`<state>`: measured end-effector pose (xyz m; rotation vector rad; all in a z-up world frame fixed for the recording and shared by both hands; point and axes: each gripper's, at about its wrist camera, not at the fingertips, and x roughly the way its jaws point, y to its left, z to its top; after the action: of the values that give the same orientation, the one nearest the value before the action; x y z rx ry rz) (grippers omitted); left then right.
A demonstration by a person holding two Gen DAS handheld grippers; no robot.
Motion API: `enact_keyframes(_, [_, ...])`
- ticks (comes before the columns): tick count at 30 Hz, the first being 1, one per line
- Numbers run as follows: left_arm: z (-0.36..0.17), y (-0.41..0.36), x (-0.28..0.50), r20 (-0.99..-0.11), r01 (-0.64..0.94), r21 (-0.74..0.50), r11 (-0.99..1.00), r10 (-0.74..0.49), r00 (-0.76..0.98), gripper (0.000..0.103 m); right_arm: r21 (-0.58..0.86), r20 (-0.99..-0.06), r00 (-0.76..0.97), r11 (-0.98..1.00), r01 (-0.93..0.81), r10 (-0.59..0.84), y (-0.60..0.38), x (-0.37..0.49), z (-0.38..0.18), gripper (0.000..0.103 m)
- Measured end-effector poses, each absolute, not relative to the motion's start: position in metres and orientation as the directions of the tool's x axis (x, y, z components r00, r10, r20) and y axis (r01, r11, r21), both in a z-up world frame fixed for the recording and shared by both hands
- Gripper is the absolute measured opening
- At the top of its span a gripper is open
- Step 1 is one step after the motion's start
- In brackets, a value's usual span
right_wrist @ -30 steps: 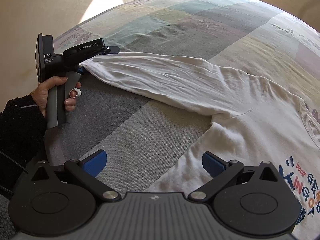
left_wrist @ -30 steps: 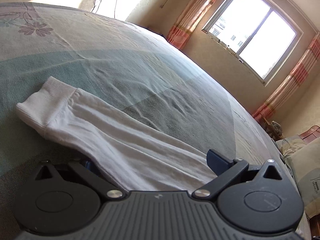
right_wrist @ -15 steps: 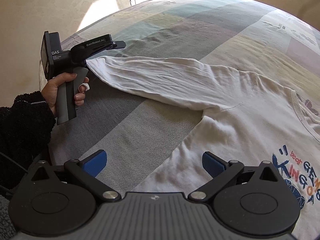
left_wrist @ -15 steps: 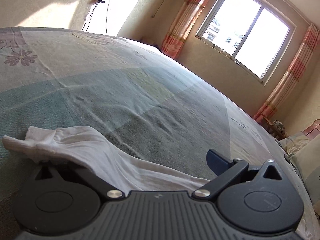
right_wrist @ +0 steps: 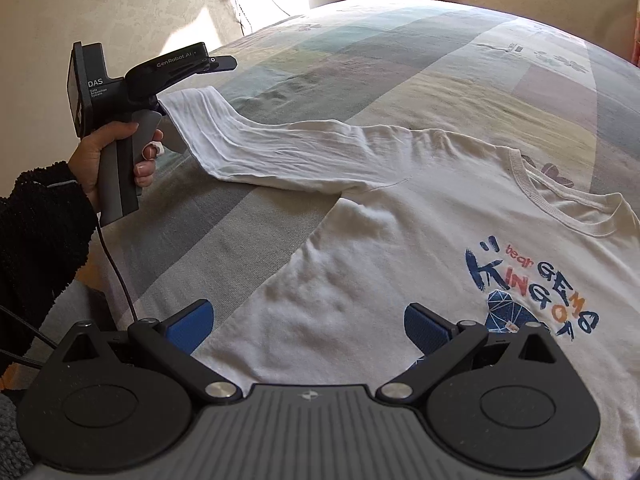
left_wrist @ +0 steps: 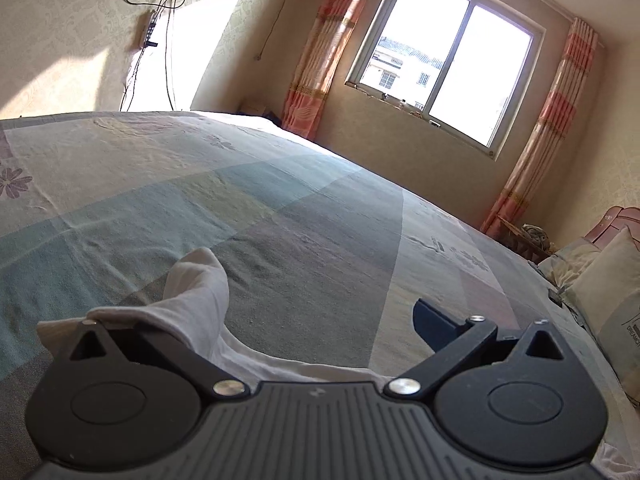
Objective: Fold clothes
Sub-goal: 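Move the left gripper to the sleeve cuff and grasp it, then lift the sleeve cuff with the left gripper and carry it across the shirt front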
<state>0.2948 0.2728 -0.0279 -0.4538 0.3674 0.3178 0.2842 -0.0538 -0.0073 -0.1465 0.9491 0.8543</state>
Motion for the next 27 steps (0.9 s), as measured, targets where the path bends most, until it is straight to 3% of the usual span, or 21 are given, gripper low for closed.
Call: enact_keyframes(27, [0.016,0.142,0.35,-0.409,-0.179,-0.321,0.93,0.035,0.912,0.102,0.172,-0.812,0.347,0.761,-0.625,0.469,-0.171,0.264,-0.028,0.103])
